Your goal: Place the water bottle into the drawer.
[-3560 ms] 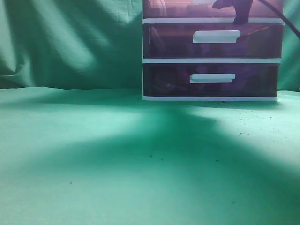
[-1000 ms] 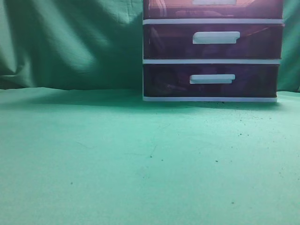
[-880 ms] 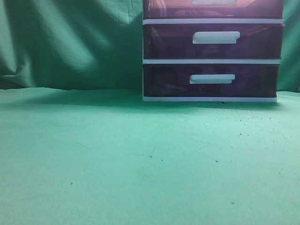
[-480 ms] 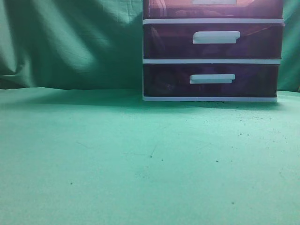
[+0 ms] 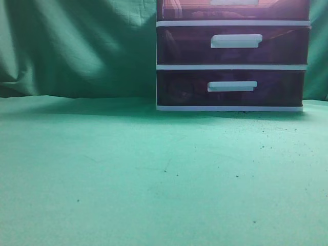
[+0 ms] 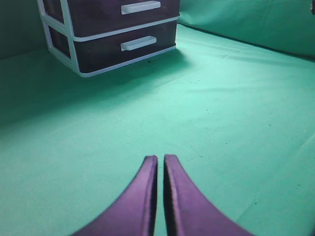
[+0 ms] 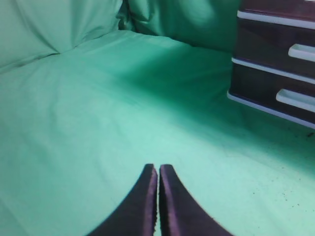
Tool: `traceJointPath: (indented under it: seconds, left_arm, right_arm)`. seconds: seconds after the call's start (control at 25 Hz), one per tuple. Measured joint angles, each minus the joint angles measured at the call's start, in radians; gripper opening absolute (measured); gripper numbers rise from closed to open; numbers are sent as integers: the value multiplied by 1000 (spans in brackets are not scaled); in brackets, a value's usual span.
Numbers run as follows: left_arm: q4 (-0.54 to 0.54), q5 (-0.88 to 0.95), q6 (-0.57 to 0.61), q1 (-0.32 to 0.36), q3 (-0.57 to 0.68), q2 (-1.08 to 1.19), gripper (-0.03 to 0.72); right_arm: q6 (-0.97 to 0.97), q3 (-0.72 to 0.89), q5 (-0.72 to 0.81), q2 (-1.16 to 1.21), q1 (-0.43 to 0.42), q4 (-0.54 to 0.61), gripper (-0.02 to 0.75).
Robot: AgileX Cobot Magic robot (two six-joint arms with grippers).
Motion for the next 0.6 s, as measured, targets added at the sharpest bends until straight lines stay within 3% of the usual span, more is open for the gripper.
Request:
traceJointPath:
  seconds: [0.12,0.4,0.6]
  left_arm:
    - [0,0,0,0,0,0,0]
    - [0,0,0,0,0,0,0]
    - [0,0,-1,0,0,0,0]
  right_arm:
    - [-12,0,20,0,0,-13,0]
    - [13,6,-25,-8,-2,-208,0]
    - [29,80,-60,-89,-135,-228,0]
